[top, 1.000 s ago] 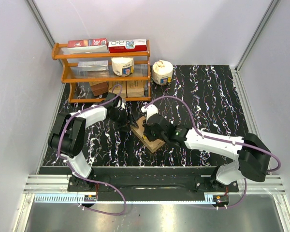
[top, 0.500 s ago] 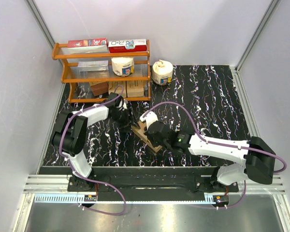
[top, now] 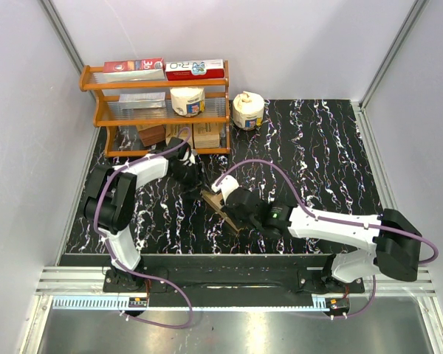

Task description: Unpack the express box

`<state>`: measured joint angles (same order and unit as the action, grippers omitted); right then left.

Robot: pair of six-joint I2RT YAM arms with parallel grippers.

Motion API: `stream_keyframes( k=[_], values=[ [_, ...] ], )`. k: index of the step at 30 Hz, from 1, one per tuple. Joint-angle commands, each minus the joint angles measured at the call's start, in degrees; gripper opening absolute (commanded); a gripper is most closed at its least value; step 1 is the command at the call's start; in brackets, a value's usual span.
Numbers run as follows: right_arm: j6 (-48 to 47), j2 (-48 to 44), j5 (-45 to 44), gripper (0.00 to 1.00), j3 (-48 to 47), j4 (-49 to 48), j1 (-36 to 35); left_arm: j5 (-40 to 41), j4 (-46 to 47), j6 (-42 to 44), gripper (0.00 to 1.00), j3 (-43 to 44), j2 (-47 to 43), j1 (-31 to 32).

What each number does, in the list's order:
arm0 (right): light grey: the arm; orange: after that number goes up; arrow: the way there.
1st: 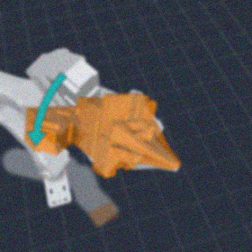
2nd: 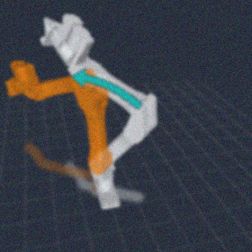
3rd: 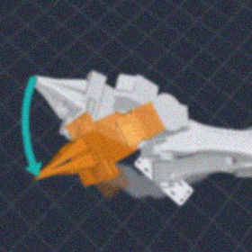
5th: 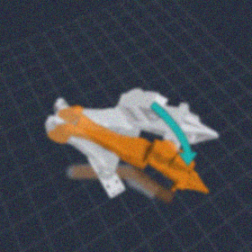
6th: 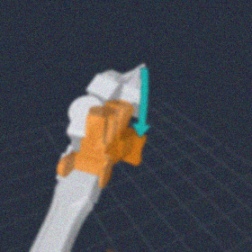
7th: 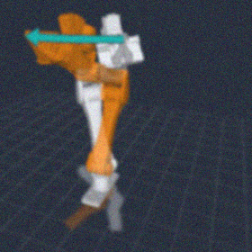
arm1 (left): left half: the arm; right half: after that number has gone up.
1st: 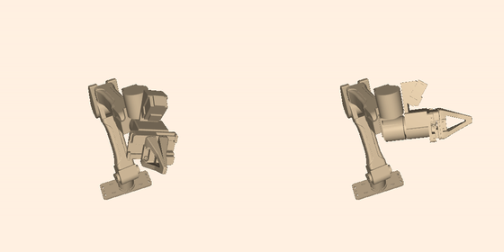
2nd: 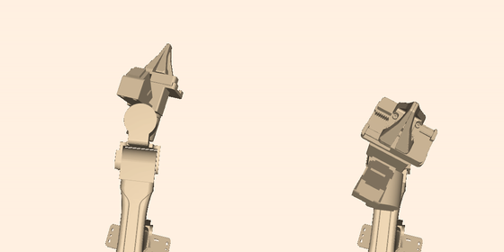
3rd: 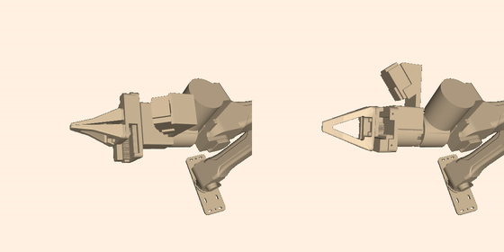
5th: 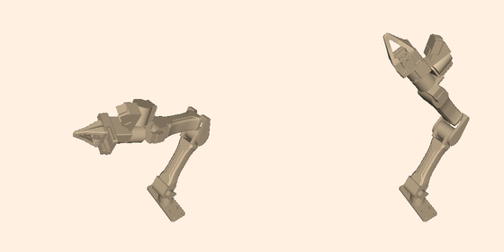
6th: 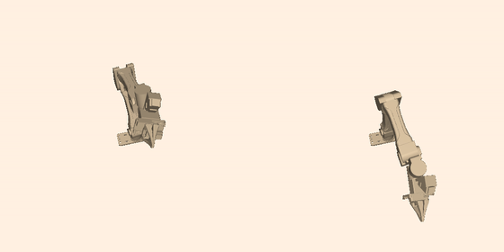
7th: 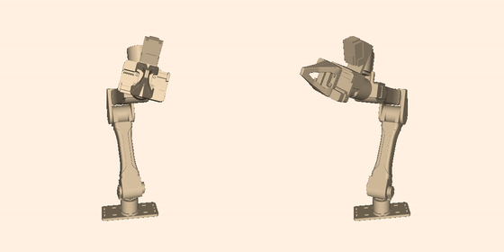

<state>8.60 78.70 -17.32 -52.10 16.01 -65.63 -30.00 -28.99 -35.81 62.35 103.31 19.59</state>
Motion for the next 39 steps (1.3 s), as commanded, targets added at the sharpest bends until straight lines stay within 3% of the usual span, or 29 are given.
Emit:
stream_keyframes(
  k=[1,10,21,32,39],
  values=[
    [0.9,-3.5,1.1,0.0,0.3,5.2,-0.9,12.3,-0.1,1.6,0.58,1.0,3.1,-0.5],
    [2.9,-6.0,0.6,0.0,1.1,8.4,-1.1,13.3,-0.5,1.9,0.57,1.5,3.9,-0.6],
    [4.6,0.8,-1.2,0.0,2.4,7.8,-1.0,13.9,-1.0,2.1,0.57,2.1,4.1,-0.5],
    [5.6,-11.5,-4.1,0.0,-0.7,10.3,-1.0,15.9,-1.9,1.7,0.57,2.1,3.8,-0.5],
    [5.9,-13.0,-6.0,0.0,-1.8,10.2,-1.0,15.1,-2.0,1.8,0.57,1.9,3.0,-0.5]
  ],
)
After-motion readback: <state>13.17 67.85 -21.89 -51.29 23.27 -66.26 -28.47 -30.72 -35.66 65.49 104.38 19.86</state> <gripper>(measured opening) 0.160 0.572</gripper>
